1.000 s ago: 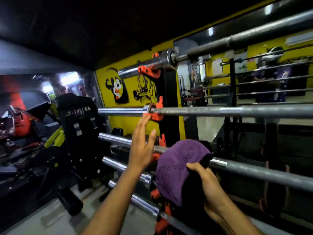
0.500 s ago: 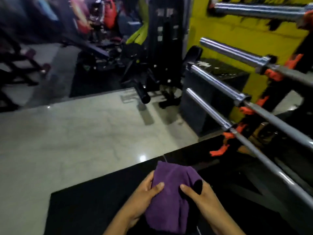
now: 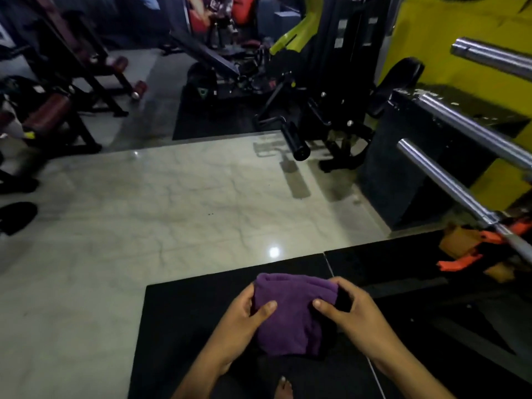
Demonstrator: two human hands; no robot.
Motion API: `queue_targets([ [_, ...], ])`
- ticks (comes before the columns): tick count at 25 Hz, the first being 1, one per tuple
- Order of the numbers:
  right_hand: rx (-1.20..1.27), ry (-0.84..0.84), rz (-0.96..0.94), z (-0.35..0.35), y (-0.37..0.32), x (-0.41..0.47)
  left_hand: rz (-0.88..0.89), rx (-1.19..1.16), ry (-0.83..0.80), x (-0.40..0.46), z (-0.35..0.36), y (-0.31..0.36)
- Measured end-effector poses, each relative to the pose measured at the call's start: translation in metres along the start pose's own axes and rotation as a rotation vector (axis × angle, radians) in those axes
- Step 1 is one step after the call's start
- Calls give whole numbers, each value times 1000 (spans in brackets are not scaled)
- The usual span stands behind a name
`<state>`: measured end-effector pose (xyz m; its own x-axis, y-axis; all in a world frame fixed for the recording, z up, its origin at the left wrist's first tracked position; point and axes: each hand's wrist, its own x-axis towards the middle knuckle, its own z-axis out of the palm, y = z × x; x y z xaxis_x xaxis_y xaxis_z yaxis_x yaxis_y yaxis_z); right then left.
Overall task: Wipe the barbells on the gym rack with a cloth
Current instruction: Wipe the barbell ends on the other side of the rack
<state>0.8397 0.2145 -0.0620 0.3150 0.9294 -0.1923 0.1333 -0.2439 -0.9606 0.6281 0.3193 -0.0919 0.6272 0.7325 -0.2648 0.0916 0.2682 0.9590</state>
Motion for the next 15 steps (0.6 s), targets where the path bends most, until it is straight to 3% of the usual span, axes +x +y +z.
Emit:
queue_targets([
  [6,63,-31,-51,43,-21,72,64,263,-114,49,-85,58],
  [11,-6,30,-108,73,-41,119,144,336,-40,92,-139,79],
  [15,-85,95,-109,96,-59,155,196,363,-71,125,-179,90],
])
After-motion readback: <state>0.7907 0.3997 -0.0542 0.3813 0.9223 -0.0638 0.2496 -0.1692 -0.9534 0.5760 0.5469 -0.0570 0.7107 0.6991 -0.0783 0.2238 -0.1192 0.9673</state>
